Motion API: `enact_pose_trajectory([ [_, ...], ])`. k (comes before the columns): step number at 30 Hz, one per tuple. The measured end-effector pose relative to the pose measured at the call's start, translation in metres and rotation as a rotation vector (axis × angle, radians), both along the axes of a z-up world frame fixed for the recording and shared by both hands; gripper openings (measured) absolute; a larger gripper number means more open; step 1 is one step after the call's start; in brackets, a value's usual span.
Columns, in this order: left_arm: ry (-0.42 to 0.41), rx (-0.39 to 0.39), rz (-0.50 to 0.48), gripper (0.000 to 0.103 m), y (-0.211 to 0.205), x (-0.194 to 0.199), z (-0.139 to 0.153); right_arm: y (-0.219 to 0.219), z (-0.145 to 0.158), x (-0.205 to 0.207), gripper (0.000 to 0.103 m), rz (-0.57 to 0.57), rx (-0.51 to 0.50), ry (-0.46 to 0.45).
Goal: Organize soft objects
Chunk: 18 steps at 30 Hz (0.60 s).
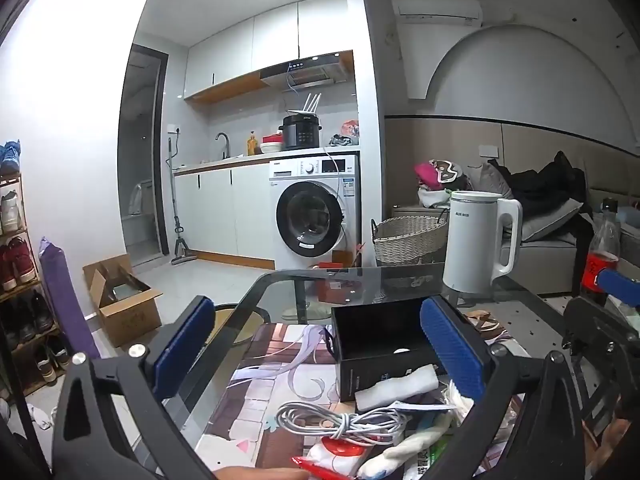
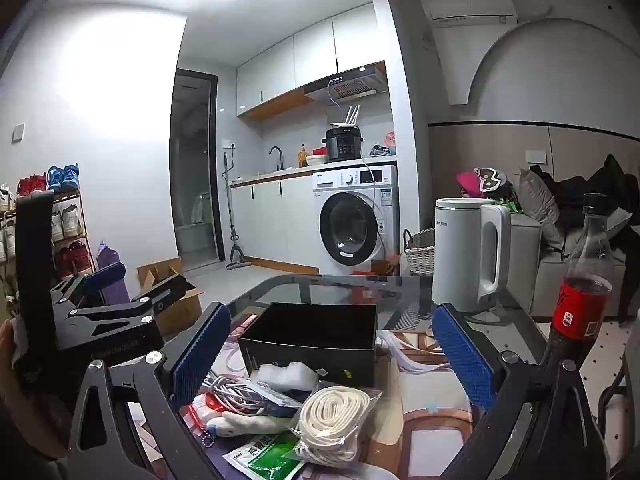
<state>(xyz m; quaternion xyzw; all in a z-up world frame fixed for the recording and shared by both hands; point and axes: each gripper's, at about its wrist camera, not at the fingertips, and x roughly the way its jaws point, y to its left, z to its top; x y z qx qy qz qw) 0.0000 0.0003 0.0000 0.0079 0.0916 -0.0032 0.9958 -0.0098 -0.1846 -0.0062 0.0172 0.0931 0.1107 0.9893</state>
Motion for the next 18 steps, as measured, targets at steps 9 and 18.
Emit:
enact_pose_trajectory([
  [9, -0.004, 0.005, -0.001, 0.103, -0.0022, -0.0033, 0.0021, -0.0035, -0.001, 0.0016, 0.103, -0.003, 0.02, 0.019],
  [18, 0.001, -0.001, 0.015, 0.103, 0.0013, -0.0022, 0.0007, -0.0023, -0.0007, 0.0037, 0.103, -0.005, 0.006, 0.025],
])
